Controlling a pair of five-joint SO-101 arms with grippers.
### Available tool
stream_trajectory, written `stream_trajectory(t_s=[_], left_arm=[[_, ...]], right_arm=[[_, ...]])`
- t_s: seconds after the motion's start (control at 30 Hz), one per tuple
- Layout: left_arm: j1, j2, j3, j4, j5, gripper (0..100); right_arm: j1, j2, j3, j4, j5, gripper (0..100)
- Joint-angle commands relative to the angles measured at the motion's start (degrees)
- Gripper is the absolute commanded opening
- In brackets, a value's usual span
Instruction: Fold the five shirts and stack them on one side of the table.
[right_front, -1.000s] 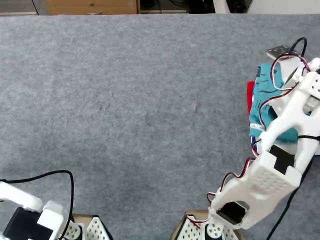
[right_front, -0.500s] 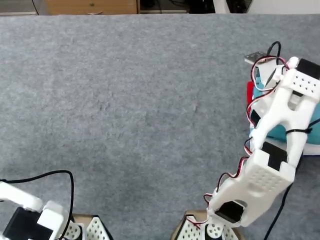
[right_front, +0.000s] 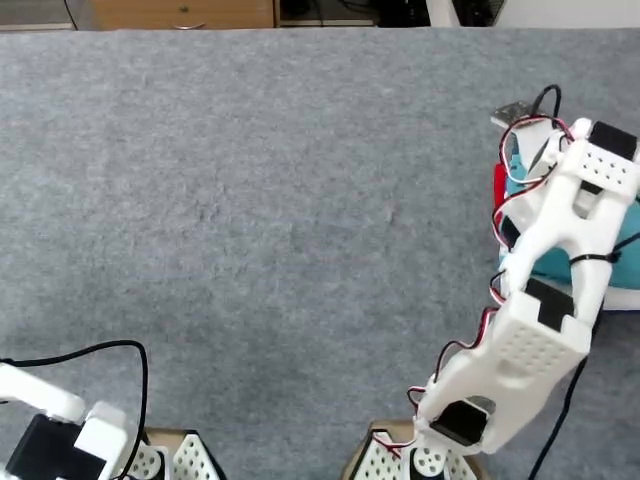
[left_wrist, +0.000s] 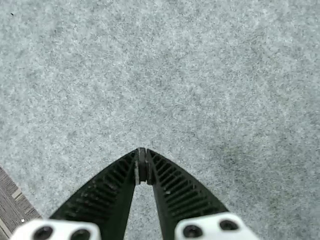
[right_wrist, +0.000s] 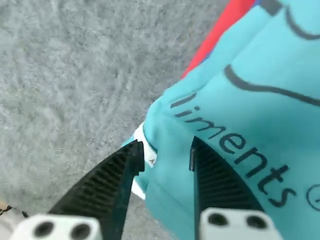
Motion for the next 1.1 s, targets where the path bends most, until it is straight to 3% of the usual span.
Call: stream_trajectory(t_s=[0.0, 0.23, 0.53, 0.73, 1.07], left_arm=[[0.53, -2.07, -0.44, 0.09, -0.26, 2], [0.62, -1.98, -0.44, 0.18, -0.18, 2], [0.62, -1.98, -0.35, 0.26, -0.09, 2], [0.44, -1.98, -0.35, 0.26, -0.09, 2], [0.62, -1.89, -0.26, 0.26, 0.00, 2]], right_arm=[[2.07, 0.40, -0.57, -1.76, 0.97, 15.2], [2.77, 0.31, -4.44, -0.09, 0.97, 2.6], [3.30, 0.48, -13.32, 8.44, 2.02, 0.2], [4.00, 0.31, -13.14, 8.79, 2.37, 0.3], [2.51, -8.66, -2.59, 8.79, 2.64, 0.3]])
